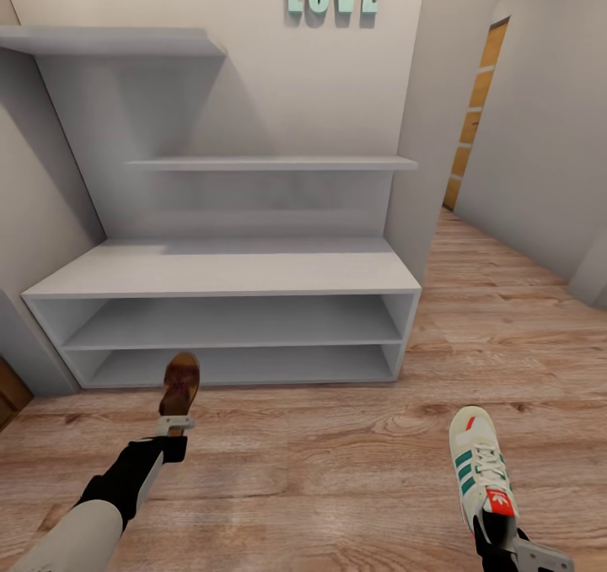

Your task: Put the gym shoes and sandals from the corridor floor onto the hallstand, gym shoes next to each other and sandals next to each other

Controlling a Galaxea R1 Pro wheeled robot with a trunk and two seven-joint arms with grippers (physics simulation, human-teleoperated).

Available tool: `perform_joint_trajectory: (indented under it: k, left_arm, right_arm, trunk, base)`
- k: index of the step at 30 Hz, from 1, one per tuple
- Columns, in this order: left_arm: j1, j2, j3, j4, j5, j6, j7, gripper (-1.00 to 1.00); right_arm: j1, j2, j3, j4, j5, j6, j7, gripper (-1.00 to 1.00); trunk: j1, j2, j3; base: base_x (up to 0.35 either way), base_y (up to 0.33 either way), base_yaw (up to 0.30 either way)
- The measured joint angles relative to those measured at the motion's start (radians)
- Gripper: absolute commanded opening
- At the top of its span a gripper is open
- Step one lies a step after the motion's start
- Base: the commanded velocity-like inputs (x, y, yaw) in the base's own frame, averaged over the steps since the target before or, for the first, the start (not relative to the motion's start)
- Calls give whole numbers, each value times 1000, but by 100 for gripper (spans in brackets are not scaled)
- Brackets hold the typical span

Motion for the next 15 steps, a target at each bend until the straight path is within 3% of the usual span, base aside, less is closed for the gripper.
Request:
perform_joint_trajectory:
  k: [7,15]
  left_arm:
    - [-35,-5,-1,0,1,35,-1,-100]
    - [-114,-19,-1,2,5,144,-3,-100]
  right_arm:
    - [0,-2,0,-1,0,0,0,-100]
    - [0,-4,-5,-1,-1,-1,-1,-100]
  trunk:
    - [0,0,0]
    - [0,0,0]
  base:
    - [0,0,0]
    - [0,0,0]
